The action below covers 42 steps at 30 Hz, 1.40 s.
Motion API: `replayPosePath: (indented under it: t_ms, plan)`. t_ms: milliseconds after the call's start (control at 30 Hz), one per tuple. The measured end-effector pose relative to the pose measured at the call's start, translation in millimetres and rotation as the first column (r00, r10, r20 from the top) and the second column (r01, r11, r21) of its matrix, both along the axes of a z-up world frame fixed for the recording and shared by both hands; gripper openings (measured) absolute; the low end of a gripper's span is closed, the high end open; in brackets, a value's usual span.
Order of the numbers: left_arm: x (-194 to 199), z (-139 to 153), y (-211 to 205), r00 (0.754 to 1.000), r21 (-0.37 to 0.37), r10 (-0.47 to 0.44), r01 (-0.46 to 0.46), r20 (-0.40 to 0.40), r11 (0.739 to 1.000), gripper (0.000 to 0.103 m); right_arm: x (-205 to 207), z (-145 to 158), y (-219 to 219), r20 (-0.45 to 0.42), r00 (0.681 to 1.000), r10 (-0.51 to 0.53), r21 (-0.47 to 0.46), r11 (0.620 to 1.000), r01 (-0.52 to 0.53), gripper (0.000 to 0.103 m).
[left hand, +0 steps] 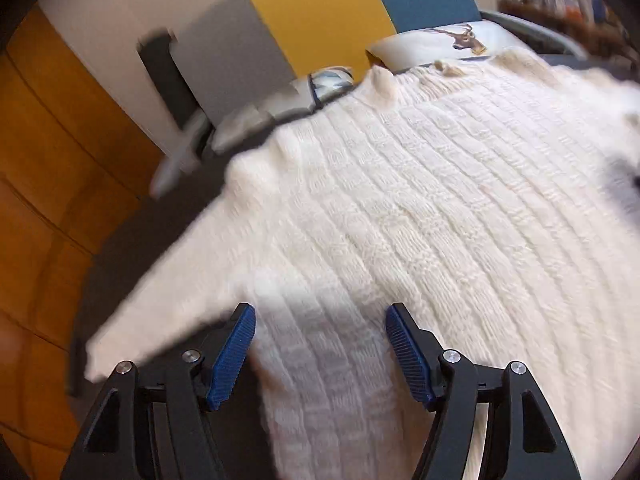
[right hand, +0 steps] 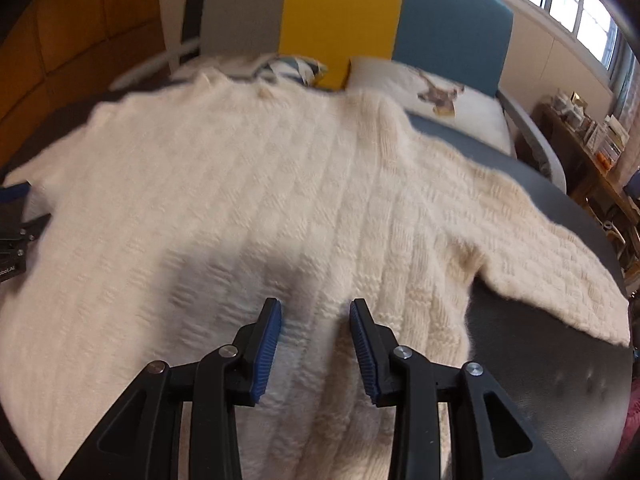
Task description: Fold clothes
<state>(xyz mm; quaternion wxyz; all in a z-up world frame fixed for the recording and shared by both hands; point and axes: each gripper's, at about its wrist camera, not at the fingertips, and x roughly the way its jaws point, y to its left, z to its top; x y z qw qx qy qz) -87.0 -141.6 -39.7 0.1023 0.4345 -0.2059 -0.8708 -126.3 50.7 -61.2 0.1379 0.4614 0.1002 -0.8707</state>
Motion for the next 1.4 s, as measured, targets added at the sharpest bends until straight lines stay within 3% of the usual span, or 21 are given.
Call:
replayPosePath:
  t_ms: [67,233,400,533,667,733,833,967,1167,1200,1267,1400]
  plan:
    - [-2,-2,4,0.998,-0.069,-0.009,0.005,-0.057,0.998,0.073,-1,-2,9,0.001,1.000,-0.030,-0.039,0.999,0.030,0.036]
    - [-12,-15,-38,0.992,-0.069,0.022,-0.030,-0.127,0.997,0.073,1,-2,26,-0.007,0.996,-0.085,-0.064,0.994,0.084,0.036]
    - [-4,-22,-43,0.990,-0.125,0.014,-0.032,-0.141,0.992,0.073,8,2,39,0.015,0.995,-0.103,-0.071,0.992,0.103,0.036]
    - [-13,-8,-47,0.993,-0.054,-0.015,0.009,-0.118,0.999,0.073,4,18,49,0.048,0.995,-0.084,-0.135,0.987,0.090,0.036]
    - [-46,18,-54,0.987,-0.022,-0.005,0.001,-0.163,1.000,0.073,-31,54,62,-0.055,0.989,-0.134,-0.186,0.975,0.122,0.036]
    - [-65,25,-49,0.987,-0.018,0.015,-0.018,-0.157,1.000,0.073,-62,59,58,-0.069,0.988,-0.139,-0.135,0.982,0.129,0.028]
    - [-103,28,-50,0.990,0.011,0.029,-0.028,-0.136,1.000,0.073,-105,56,52,-0.054,0.992,-0.116,-0.117,0.987,0.109,0.018]
    - [-145,25,-47,0.993,0.049,0.009,-0.003,-0.122,0.999,0.073,-141,46,37,-0.018,0.997,-0.074,-0.092,0.993,0.072,0.018]
    - [-191,1,-63,0.994,0.083,0.098,-0.093,-0.057,0.992,0.074,-176,20,38,0.021,0.994,-0.108,-0.031,0.994,0.109,0.019]
    - [-192,0,-68,0.991,0.113,0.117,-0.108,-0.070,0.988,0.075,-181,14,43,0.031,0.991,-0.132,-0.025,0.991,0.133,0.020]
    - [-193,-3,-77,0.984,0.141,0.154,-0.140,-0.094,0.980,0.089,-186,11,54,0.020,0.980,-0.196,-0.034,0.980,0.196,0.021]
    - [-195,-7,-93,0.972,0.233,0.219,-0.193,-0.088,0.953,0.101,-182,9,57,-0.024,0.973,-0.228,-0.046,0.973,0.227,0.024]
